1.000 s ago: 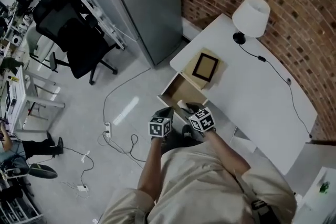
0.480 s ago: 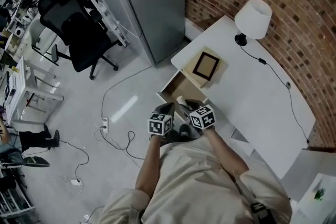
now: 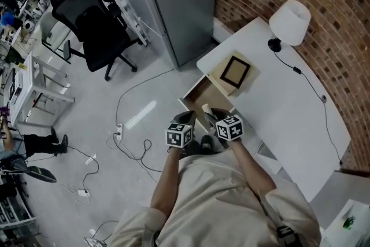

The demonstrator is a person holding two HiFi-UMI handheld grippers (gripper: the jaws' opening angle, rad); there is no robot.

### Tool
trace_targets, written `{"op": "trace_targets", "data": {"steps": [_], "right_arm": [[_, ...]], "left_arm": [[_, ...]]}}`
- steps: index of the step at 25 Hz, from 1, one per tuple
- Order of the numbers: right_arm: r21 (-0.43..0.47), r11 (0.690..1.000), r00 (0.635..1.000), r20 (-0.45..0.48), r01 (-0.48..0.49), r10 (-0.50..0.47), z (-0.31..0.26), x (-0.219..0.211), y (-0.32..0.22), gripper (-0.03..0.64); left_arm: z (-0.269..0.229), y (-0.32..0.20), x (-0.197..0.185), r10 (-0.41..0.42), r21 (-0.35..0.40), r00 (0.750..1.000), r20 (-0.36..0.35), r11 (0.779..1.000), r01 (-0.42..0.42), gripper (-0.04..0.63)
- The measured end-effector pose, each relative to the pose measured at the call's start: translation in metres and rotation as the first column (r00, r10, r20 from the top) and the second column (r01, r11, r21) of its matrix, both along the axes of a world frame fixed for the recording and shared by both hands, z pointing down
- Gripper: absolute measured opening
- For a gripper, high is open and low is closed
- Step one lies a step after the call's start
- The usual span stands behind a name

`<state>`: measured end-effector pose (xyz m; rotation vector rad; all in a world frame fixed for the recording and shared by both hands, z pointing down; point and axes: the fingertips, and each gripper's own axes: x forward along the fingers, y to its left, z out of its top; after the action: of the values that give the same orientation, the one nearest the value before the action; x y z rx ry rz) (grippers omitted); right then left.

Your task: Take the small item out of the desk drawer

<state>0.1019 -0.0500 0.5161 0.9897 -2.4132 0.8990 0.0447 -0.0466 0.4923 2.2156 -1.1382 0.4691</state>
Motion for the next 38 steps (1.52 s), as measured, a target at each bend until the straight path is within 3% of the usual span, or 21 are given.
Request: {"op": "trace_targets", "data": {"steps": [38], "right_arm": [[-0.018, 1.0, 1.0, -0.003, 0.012, -0.012, 0.007, -0.001, -0.021, 0.158]], "left_arm": [[-0.003, -0.021, 0.001, -0.018, -0.003, 1.0, -0.011, 1.0, 0.018, 0.017]]}}
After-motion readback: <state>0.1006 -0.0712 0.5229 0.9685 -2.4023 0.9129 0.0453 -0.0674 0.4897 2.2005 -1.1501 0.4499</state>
